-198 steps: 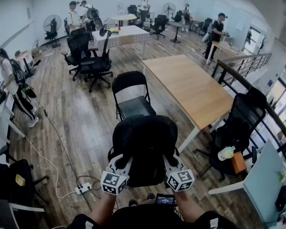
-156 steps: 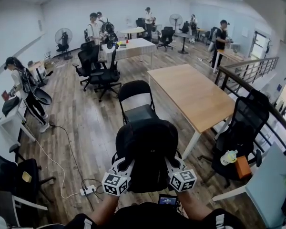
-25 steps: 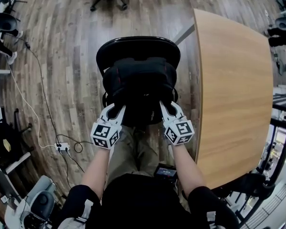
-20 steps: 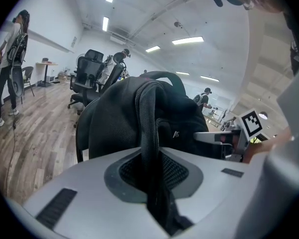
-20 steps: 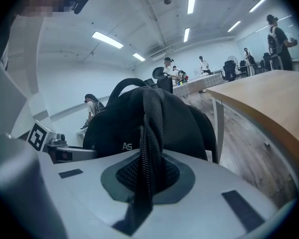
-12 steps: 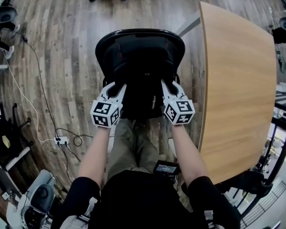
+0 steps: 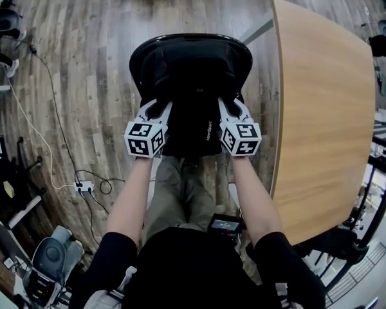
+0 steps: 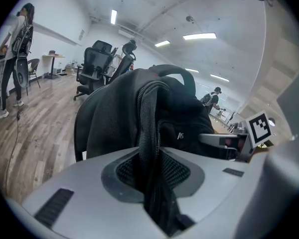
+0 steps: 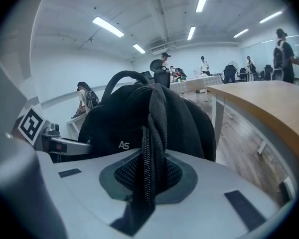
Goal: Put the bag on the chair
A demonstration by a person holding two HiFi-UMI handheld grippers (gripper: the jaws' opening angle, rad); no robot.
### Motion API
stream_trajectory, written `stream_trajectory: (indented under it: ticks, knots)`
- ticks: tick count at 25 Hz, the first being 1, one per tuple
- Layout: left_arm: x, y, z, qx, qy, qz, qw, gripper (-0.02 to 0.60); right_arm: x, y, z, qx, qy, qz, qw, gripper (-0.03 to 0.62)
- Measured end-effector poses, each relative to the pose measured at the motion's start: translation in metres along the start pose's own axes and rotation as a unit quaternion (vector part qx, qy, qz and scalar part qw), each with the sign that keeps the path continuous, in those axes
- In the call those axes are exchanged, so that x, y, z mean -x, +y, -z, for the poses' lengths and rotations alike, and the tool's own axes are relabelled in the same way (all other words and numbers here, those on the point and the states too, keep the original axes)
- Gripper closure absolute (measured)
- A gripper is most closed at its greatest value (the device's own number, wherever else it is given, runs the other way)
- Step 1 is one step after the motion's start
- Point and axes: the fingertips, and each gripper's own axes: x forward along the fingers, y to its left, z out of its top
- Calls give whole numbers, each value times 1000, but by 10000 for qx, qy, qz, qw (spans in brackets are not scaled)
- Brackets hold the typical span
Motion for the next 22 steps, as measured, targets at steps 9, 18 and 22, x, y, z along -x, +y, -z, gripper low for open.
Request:
stream_trajectory:
  ticks: [9,18,22]
  knots:
    - [13,6,-2,-182,37,-301,9994,426,10,-4,3,14,93,-67,9999,480]
    - [75,-1,4,-69,-277,-569,9980,428,72,-4,-12,59,-369,288,9989,497]
    - [115,-33,-13,-204,-599,-454,9970,438,122,8,-35,129,-756,337,9965,541]
